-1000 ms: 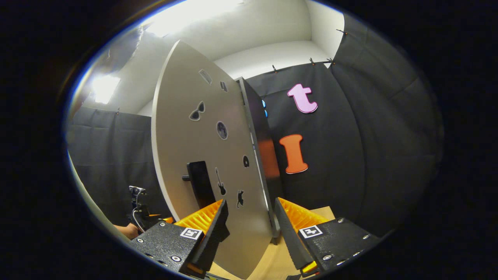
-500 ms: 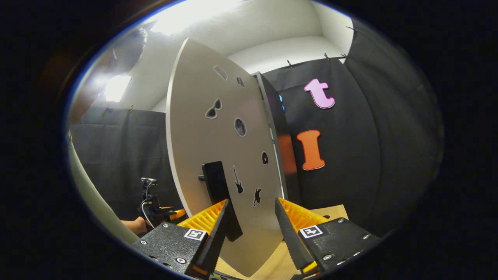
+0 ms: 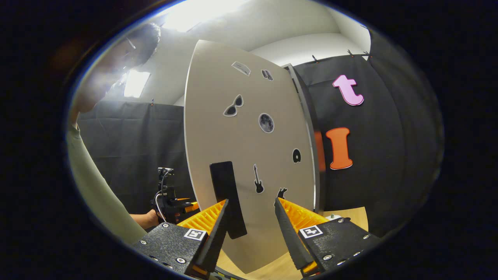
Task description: Open the cabinet door with the right hand, grasp the bottle in the cabinet with the left hand and place it on the coaster, then close the cabinet door with the right hand.
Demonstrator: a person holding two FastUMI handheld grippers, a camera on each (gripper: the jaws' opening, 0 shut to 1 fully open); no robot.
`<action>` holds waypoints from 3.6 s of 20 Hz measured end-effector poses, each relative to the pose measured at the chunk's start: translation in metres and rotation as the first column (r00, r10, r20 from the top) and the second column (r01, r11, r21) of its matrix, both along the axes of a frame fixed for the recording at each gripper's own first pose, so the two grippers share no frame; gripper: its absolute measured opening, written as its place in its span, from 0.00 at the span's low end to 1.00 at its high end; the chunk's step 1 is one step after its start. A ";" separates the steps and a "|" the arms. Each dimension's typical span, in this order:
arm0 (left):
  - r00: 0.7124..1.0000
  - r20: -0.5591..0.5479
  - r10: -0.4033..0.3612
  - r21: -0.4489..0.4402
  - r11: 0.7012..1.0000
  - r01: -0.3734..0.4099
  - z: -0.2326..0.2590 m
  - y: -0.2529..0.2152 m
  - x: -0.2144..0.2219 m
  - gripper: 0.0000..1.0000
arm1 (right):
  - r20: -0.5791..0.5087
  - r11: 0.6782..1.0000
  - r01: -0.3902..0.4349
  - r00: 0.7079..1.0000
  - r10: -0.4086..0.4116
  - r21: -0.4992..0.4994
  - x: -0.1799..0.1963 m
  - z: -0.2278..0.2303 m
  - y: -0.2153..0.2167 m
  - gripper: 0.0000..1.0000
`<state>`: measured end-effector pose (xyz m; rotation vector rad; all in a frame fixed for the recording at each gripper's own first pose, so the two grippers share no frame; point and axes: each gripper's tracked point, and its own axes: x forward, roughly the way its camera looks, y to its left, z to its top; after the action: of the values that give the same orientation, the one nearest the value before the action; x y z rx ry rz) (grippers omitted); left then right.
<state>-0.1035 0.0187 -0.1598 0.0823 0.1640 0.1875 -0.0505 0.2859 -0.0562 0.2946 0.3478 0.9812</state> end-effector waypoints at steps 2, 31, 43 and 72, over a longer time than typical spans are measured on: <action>1.000 0.012 -0.009 0.007 1.000 0.009 0.007 0.003 0.002 0.94 | -0.007 1.000 -0.025 1.000 0.025 0.007 -0.001 0.000 0.005 0.72; 0.997 0.063 0.051 0.122 0.991 -0.058 0.027 0.106 0.017 0.93 | 0.074 0.999 0.008 0.997 -0.005 -0.039 0.053 -0.018 0.121 0.76; 0.987 0.121 0.110 -0.078 0.992 -0.101 0.090 0.153 0.013 0.92 | 0.069 0.995 0.024 0.997 -0.017 -0.101 0.039 -0.013 0.126 0.85; 0.945 0.300 -0.134 -0.001 0.990 0.140 0.282 0.019 0.063 0.92 | 0.365 0.842 0.490 0.844 -0.393 -0.226 0.075 0.143 -0.012 0.88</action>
<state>-0.0405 0.0377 0.1219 0.0423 -0.1425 0.0573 0.0241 0.2737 0.0865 -0.0718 0.1324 0.4811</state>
